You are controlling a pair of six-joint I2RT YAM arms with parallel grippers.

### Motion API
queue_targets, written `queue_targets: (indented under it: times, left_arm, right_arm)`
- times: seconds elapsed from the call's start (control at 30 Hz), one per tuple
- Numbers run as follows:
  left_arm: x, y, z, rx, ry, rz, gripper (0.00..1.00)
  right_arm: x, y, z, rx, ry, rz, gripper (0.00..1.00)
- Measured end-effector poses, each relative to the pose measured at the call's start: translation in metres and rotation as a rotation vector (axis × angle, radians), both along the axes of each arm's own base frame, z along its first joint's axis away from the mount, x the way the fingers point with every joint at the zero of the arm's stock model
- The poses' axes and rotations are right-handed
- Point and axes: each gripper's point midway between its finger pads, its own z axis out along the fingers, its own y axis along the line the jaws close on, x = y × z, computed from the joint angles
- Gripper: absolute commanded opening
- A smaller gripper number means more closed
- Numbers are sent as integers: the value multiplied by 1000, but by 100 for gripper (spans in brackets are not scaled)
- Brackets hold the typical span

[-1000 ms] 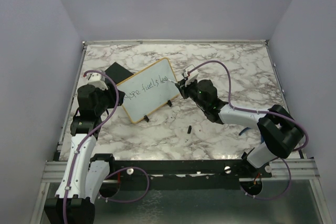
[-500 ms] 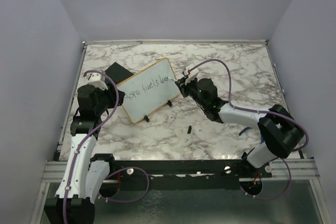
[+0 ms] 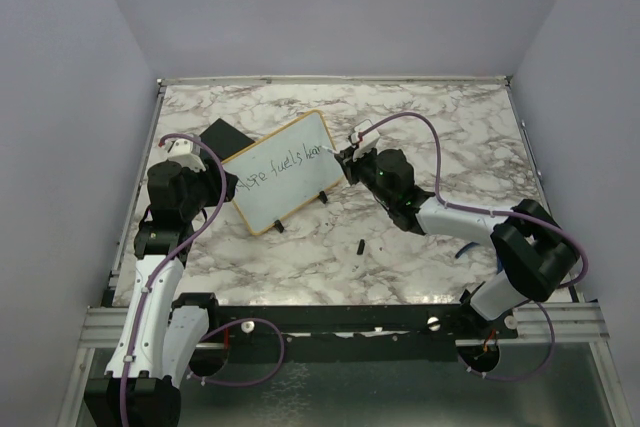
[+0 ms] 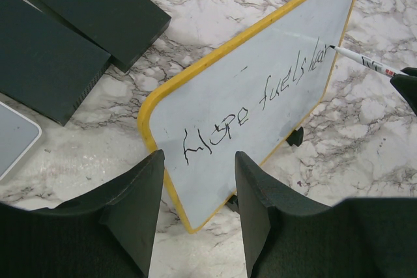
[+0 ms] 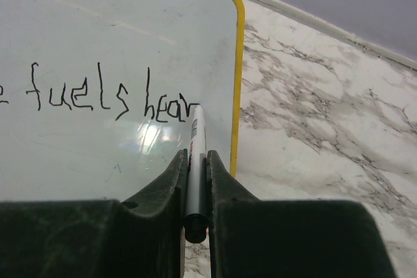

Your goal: Write a sentence on the whiteboard

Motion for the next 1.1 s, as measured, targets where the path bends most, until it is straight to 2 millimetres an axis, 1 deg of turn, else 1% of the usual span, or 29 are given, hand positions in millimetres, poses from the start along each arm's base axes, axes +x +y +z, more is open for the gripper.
queue_targets:
  times: [0.17,0.37,0.43,0.6,0.9,1.1]
  left_arm:
    - [0,0,0,0,0,0,50]
    - [0,0,0,0,0,0,50]
    - [0,0,0,0,0,0,50]
    - [0,0,0,0,0,0,50]
    - [0,0,0,0,0,0,50]
    - [0,0,0,0,0,0,50]
  right_arm:
    - [-1,0,2,4,-3,3,1]
    - [-4,-2,22,38,-34,6,0]
    - [-4,-2,25,45,-42,6,0]
    - [-4,-2,23,40,-36,6,1]
    - [-3,0,10,23,-10,6,0]
    - [-2,0,5,17,-2,6,1]
